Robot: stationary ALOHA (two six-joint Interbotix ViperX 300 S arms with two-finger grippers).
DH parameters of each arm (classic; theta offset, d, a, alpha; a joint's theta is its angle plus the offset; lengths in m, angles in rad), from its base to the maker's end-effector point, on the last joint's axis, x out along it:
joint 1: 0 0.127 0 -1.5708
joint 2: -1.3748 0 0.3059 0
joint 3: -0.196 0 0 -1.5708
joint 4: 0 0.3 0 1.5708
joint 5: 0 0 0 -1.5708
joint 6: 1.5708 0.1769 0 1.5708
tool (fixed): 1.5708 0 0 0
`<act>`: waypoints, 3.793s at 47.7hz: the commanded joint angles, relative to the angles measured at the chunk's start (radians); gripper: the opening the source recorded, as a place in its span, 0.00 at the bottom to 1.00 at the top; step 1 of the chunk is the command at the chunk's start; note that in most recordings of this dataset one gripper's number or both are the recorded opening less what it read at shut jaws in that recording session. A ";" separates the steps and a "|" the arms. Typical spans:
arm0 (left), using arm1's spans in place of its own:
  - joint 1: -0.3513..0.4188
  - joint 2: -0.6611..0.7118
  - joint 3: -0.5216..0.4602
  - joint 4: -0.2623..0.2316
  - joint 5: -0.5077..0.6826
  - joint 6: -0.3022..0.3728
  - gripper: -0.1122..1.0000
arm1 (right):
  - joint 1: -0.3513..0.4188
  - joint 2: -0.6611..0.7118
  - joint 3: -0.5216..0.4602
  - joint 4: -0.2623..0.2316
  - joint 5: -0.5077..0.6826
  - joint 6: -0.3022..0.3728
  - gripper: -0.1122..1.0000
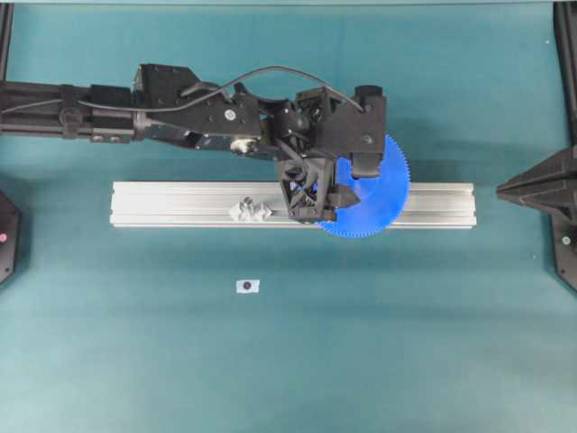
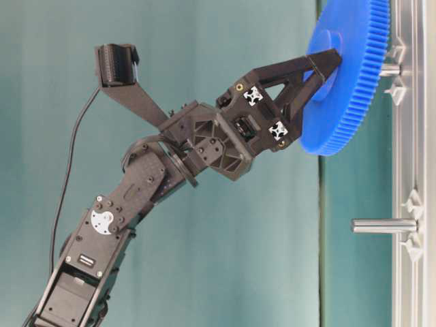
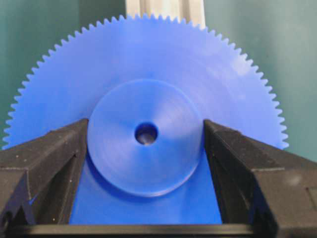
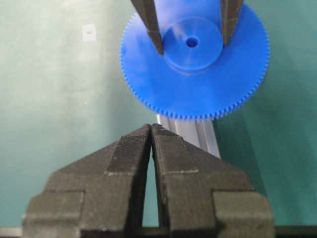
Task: Insert the large gear onto the shaft.
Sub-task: 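Align the gear's center hole with the left shaft using the left gripper, then push the blue gear onto the shaft with the left gripper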
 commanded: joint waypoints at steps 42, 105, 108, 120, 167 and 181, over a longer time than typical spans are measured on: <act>-0.044 -0.032 0.025 0.008 0.048 0.002 0.83 | -0.002 0.006 -0.018 0.002 -0.009 0.009 0.23; -0.048 0.017 -0.206 0.008 0.178 0.014 0.90 | 0.000 0.006 -0.014 0.005 -0.009 0.009 0.23; -0.048 0.020 -0.216 0.008 0.181 0.025 0.90 | 0.000 0.006 -0.014 0.005 -0.009 0.009 0.23; -0.049 0.025 -0.221 0.008 0.213 0.048 0.90 | -0.002 0.006 -0.014 0.005 -0.021 0.009 0.23; -0.040 0.025 -0.199 0.008 0.242 0.084 0.86 | 0.000 0.003 -0.011 0.012 -0.028 0.009 0.23; -0.037 0.017 -0.199 0.008 0.258 0.086 0.86 | -0.002 0.003 -0.009 0.014 -0.028 0.009 0.23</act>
